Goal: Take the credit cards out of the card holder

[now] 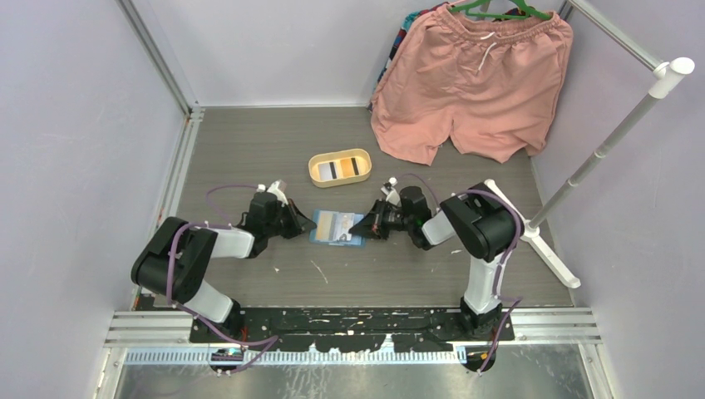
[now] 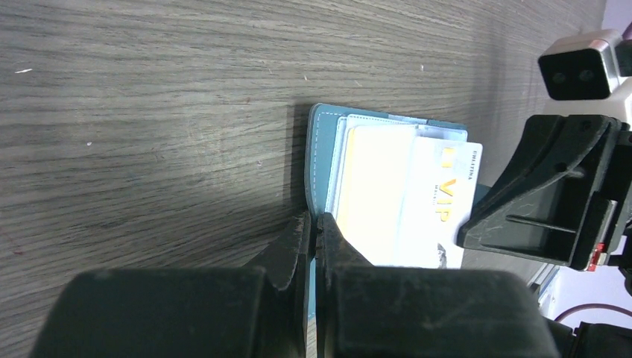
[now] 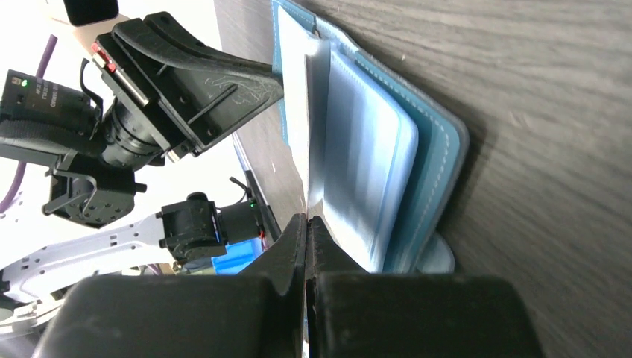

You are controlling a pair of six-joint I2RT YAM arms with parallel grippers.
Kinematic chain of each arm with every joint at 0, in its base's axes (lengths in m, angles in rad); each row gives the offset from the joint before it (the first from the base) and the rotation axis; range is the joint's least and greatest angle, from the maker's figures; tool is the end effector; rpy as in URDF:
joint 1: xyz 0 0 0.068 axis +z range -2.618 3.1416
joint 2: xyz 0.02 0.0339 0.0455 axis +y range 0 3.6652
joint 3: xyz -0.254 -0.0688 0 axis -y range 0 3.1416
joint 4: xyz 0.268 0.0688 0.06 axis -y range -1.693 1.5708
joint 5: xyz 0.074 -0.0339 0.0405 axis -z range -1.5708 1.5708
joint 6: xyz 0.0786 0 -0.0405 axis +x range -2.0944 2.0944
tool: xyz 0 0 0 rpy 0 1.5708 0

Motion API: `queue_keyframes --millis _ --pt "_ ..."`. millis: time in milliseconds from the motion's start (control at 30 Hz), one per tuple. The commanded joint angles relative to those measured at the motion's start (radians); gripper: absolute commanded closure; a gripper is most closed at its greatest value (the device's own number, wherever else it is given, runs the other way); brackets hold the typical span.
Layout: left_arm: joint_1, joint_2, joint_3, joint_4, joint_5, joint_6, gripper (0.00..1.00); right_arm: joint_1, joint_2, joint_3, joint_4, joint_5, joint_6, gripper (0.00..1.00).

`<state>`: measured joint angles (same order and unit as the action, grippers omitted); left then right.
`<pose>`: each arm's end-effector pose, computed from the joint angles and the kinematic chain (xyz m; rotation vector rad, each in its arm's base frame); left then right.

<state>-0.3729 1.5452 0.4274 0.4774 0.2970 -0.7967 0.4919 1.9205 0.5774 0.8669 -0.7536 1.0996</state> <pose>0.2750 -0.1323 0.0636 -0.3217 2.3344 -0.9442 0.2766 0.2093 0.0444 0.1609 2.3894 1.6582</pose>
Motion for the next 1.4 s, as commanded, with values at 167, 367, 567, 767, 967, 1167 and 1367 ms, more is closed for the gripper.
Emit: queue_keyframes --millis 167,367,567,767,967,1167,1367 --pt "-0.006 0.003 -0.033 -0.184 -0.076 0.053 1.00 -0.043 -0.176 -0.034 -0.221 -0.034 -0.149 0.99" --pt "-0.005 -0.026 -0.044 -0.197 -0.094 0.052 1.00 -0.046 -0.358 0.053 -0.586 -0.003 -0.328 0.99" --pt "-0.006 -0.023 -0.044 -0.184 -0.093 0.050 1.00 -0.072 -0.378 0.332 -0.847 -0.010 -0.472 0.99" --pt "-0.006 -0.023 -0.028 -0.193 -0.071 0.061 1.00 -0.076 -0.171 0.770 -1.107 0.003 -0.615 0.99" --pt "-0.006 -0.055 -0.040 -0.201 -0.076 0.064 1.00 -0.079 0.021 1.072 -1.188 0.010 -0.651 0.99" --pt "-0.006 -0.079 -0.063 -0.202 -0.086 0.059 1.00 -0.078 0.162 1.296 -1.283 -0.008 -0.681 0.99" --pt "-0.006 -0.091 -0.063 -0.221 -0.096 0.070 1.00 -0.080 0.260 1.400 -1.319 -0.010 -0.692 0.99"
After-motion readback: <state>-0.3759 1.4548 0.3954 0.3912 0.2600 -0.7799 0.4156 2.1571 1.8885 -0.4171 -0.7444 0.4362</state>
